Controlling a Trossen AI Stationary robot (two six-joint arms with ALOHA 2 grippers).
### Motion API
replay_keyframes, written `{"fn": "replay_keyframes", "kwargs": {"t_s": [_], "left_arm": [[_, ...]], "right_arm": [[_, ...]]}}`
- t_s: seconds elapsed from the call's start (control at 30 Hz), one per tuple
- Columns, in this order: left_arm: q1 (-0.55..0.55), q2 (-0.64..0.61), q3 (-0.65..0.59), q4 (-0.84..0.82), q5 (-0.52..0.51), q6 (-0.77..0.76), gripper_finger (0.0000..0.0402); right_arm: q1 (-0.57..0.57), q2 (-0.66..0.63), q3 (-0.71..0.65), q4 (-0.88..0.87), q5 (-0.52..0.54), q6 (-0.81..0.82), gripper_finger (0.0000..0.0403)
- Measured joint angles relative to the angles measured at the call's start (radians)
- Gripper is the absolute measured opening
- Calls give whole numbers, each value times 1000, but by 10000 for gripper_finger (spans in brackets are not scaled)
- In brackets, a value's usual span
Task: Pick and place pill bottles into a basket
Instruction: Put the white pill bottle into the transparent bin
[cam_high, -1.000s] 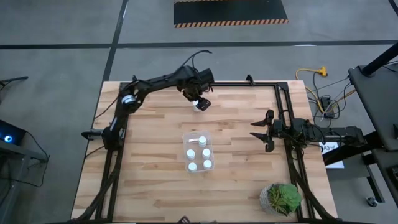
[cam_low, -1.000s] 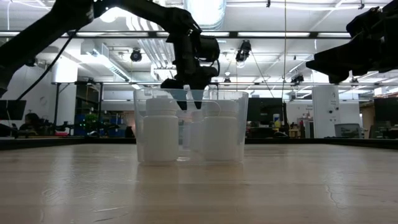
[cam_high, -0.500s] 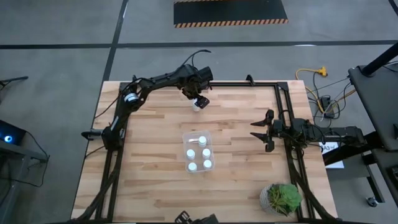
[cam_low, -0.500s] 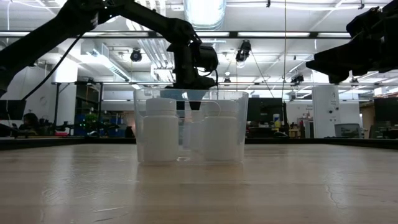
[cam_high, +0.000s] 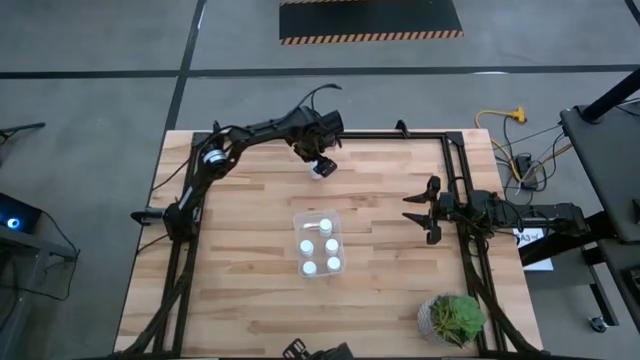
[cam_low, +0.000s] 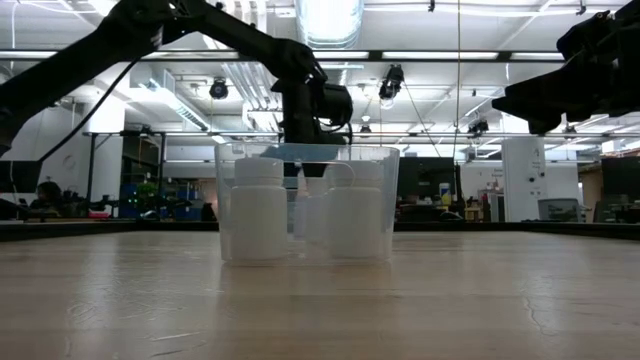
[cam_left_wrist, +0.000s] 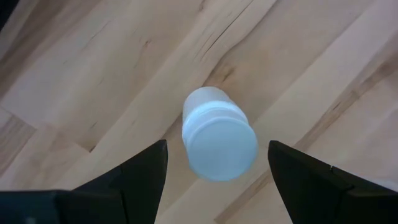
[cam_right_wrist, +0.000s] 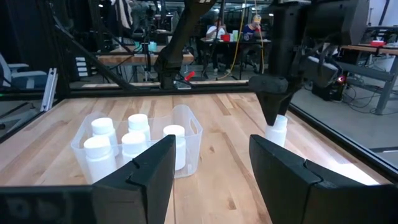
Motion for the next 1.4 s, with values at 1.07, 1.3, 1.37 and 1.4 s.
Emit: {"fn": "replay_keyframes", "kwargs": {"t_s": [1.07, 1.3, 1.37, 1.4], "left_arm": [[-51, -119, 21, -185, -23, 95, 137], [-96, -232, 15, -229, -29, 59, 137], [-115, -259, 14, -246, -30, 36, 137], [-126, -272, 13, -258, -30, 28, 137]], "right_arm": [[0, 0, 0, 0, 0, 0, 194], [0, 0, 0, 0, 0, 0, 194], [0, 0, 0, 0, 0, 0, 194], [0, 0, 0, 0, 0, 0, 194]]}}
